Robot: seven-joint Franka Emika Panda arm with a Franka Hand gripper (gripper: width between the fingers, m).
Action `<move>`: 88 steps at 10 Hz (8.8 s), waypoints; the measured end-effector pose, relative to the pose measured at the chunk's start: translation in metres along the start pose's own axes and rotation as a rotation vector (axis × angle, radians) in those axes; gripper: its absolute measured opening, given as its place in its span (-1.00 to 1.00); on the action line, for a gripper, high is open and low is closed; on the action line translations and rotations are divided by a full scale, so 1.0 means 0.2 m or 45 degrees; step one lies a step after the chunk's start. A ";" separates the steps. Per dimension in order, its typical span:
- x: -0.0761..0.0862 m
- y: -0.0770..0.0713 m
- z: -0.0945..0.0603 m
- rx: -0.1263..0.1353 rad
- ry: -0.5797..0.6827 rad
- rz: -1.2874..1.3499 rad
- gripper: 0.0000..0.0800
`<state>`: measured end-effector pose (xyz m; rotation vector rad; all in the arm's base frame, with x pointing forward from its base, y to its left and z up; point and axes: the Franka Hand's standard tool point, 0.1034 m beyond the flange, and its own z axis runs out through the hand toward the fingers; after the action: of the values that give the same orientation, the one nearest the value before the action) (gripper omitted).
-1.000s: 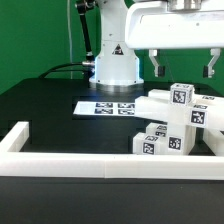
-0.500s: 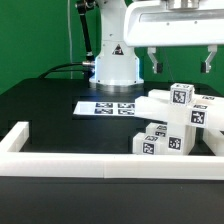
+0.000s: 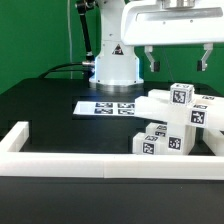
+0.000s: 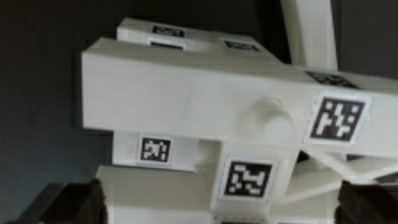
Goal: Assemble chair
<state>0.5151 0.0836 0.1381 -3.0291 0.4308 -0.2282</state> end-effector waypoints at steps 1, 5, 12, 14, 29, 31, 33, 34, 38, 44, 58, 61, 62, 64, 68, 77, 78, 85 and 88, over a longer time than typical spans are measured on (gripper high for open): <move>-0.12 -0.03 0.00 0.008 -0.015 0.006 0.62; -0.34 -0.03 0.02 0.014 -0.052 0.023 0.62; -0.57 0.07 0.22 -0.062 -0.039 -0.099 0.62; -0.58 0.09 0.26 -0.083 -0.030 -0.116 0.62; -0.65 0.15 0.42 -0.115 0.031 -0.394 0.62; -0.60 0.17 0.37 -0.094 0.013 -0.344 0.62; -0.61 0.18 0.37 -0.098 0.006 -0.342 0.62; -0.61 0.18 0.37 -0.098 0.006 -0.342 0.62; -0.63 0.23 0.38 -0.094 -0.023 -0.193 0.62; -0.67 0.20 0.39 -0.044 -0.101 -0.030 0.62; -0.77 0.14 0.53 -0.064 -0.089 -0.157 -0.28; -0.74 0.17 0.52 -0.064 -0.080 -0.140 -0.28; -0.72 0.18 0.49 -0.061 -0.070 -0.127 -0.28; -0.67 0.19 0.40 -0.037 -0.099 -0.093 -0.28; -0.58 0.11 0.14 0.032 -0.147 0.002 -0.28; -0.25 0.10 0.03 0.036 -0.153 -0.049 -0.28; -0.14 0.09 0.03 0.034 -0.157 -0.045 -0.28; 0.03 0.01 -0.03 0.025 -0.112 -0.152 -0.28; 0.05 0.00 -0.03 0.025 -0.106 -0.159 -0.28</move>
Offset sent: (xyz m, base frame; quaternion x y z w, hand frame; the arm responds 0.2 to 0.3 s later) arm -0.0300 0.0000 0.0000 0.0000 0.0000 0.0000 1.0000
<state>0.5232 0.0799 0.1447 -3.0358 0.2323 -0.1117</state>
